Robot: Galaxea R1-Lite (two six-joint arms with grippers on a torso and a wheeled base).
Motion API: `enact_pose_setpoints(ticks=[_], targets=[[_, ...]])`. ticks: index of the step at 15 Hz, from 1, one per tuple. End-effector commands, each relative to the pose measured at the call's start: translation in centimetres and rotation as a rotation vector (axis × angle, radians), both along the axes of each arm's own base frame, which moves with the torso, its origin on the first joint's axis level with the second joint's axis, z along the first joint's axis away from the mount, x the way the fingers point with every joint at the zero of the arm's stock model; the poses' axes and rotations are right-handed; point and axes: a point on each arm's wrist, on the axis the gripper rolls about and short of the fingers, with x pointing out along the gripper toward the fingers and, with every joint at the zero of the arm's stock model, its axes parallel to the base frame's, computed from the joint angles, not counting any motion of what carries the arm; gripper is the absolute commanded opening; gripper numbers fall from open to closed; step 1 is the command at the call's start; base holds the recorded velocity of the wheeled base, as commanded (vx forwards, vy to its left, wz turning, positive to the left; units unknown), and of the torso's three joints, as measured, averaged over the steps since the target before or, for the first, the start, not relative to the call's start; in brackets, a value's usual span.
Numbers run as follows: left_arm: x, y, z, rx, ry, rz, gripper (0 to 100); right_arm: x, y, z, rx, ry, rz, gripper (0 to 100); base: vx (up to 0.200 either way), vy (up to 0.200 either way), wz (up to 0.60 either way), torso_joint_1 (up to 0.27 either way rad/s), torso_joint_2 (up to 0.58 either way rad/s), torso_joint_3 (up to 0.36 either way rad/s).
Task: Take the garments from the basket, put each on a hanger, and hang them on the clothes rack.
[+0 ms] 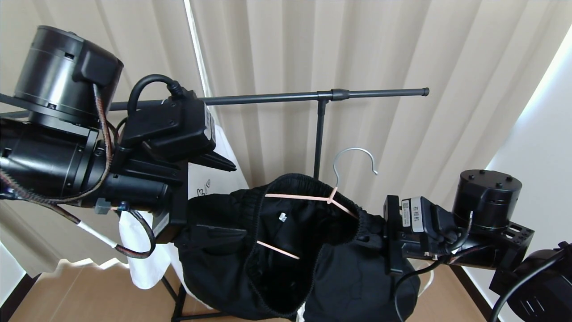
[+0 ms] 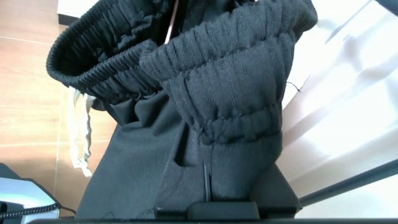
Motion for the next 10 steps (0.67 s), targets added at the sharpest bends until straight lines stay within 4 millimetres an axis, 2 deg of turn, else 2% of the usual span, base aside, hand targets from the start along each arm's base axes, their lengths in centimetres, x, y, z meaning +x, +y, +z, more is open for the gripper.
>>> enact_pose_setpoints(ticks=[1,8,10], targets=[[1.7,0.1,-1.0,0.041,0.014,-0.017,100,-0.3,0.1,0.1,0.001,-0.001,0.007,0,0.0,0.0,0.0,0.0,0.0,0.0],[2.8,-0.7,-1.9,0.091,-0.011,-0.087,100,-1.8,0.4,0.7,0.008,-0.017,0.045,0,0.0,0.0,0.0,0.0,0.0,0.0],[2.8,-0.8,-1.9,0.094,-0.015,-0.096,100,-3.2,0.7,1.1,0.014,-0.027,0.082,0,0.0,0.0,0.0,0.0,0.0,0.0]])
